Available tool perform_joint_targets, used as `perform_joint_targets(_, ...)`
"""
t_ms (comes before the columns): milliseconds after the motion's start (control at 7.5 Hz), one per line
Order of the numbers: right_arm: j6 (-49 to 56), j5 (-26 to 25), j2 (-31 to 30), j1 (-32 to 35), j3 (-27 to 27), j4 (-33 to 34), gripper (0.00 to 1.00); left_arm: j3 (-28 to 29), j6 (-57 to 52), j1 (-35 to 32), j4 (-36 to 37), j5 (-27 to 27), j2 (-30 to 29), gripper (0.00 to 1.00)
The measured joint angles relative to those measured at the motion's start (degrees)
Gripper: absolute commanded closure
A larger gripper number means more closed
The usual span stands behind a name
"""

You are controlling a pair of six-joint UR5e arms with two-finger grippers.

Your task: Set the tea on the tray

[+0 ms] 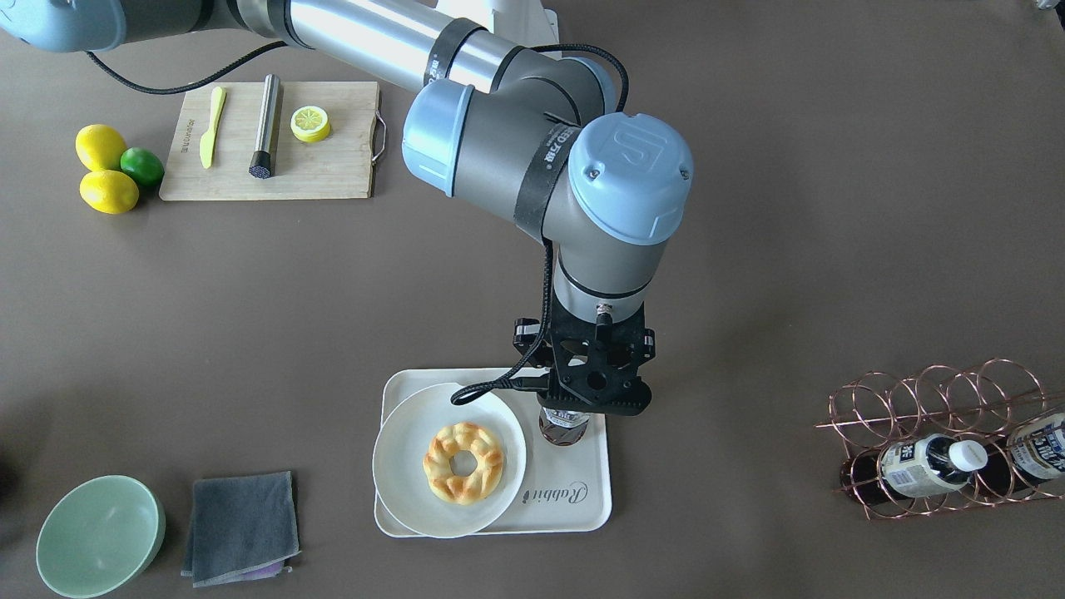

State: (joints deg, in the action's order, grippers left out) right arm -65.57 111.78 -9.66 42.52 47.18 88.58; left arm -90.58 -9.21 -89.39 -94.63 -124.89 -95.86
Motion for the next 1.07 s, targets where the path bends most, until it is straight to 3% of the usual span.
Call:
perform_joint_targets(133, -0.04, -0.15, 0.0, -0.03, 0.0, 0.0, 0.01, 0.03, -0.01, 0.0, -0.02, 0.0, 0.03, 0.02)
perform_joint_targets(800, -2.18, -1.3, 0.02, -0.26, 0.68, -0.29, 0.0, -0.14, 0.05, 0.07, -0.03, 0.0, -0.09, 0.02)
perform_joint_targets(1067, -2.2, 0.94, -1.49, 0.17, 6.94, 4.79, 0.0, -0.3, 0.03, 0.08, -0.07, 0.0, -0.11, 0.02)
